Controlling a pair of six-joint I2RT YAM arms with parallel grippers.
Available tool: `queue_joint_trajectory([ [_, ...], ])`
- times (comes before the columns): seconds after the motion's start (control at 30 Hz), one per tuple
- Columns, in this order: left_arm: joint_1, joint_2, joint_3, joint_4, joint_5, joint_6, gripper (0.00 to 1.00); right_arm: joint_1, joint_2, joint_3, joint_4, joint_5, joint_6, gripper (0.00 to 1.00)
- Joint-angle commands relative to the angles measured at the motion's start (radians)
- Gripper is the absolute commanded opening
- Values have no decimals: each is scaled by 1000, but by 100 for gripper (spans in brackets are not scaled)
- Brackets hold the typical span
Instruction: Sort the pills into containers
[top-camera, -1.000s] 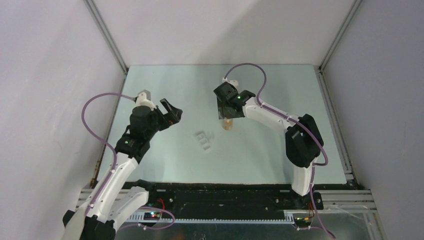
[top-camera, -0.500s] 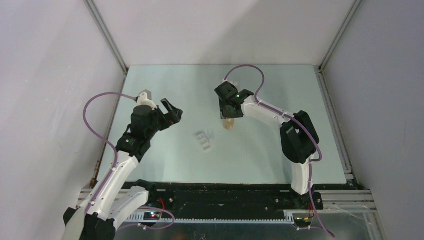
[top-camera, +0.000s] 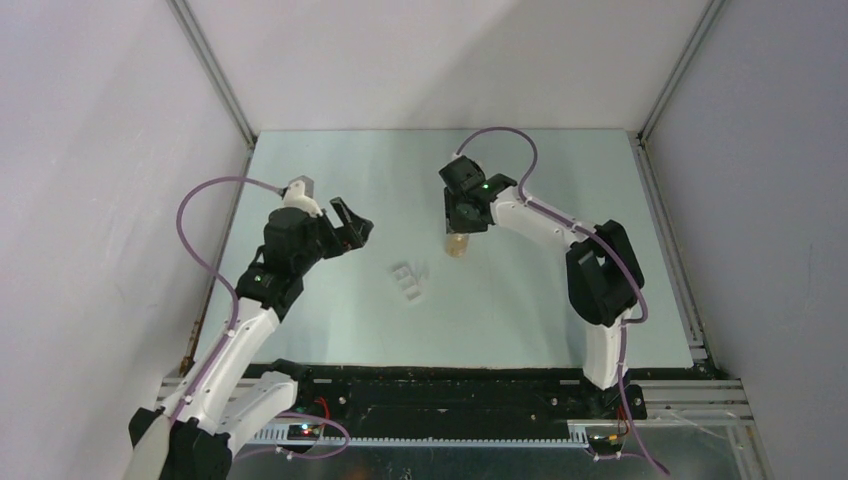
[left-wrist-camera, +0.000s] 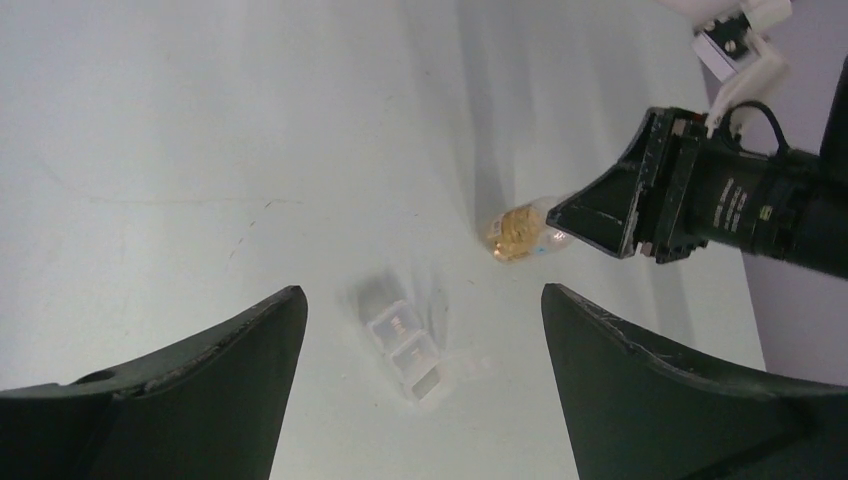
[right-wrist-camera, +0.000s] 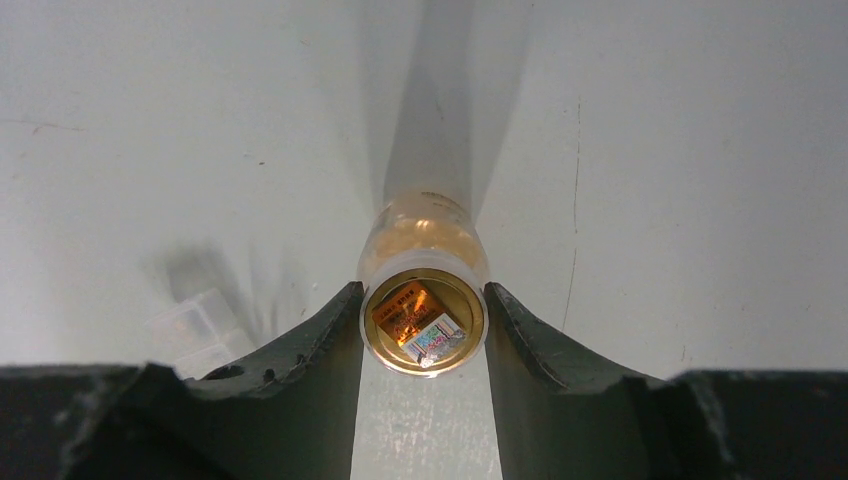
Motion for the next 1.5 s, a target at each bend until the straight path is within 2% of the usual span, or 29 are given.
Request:
queue_joint_trajectory([
  [0.0, -13, 18, 1, 139, 190, 119, 93, -44, -149, -7, 35, -132, -35, 31],
  [0.1, -47, 52, 35, 138, 277, 177, 93, -78, -242, -56, 84, -342, -67, 31],
  [0.27, -171, 104, 102, 132, 336, 364, 93, -144, -348, -146, 154, -685, -94, 32],
  [0.4, -208, 135, 129, 157, 399, 457, 94, -151, -407, -178, 187, -854, -106, 32],
  [0.63, -212, 200, 204, 89, 557, 543, 94, -114, -463, -192, 290, -994, -62, 33],
  [0.87, -213, 196, 176, 45, 769, 570, 93, -80, -468, -190, 356, -1079, -37, 33],
  [1.33, -205, 137, 143, 2, 813, 681, 61, -85, -487, -190, 319, -1141, -119, 33],
  [1.43, -204, 137, 137, 30, 818, 661, 47, -77, -488, -190, 317, -1141, -124, 34],
  [1.47, -204, 140, 138, 36, 821, 651, 39, -71, -483, -190, 316, -1132, -116, 34],
])
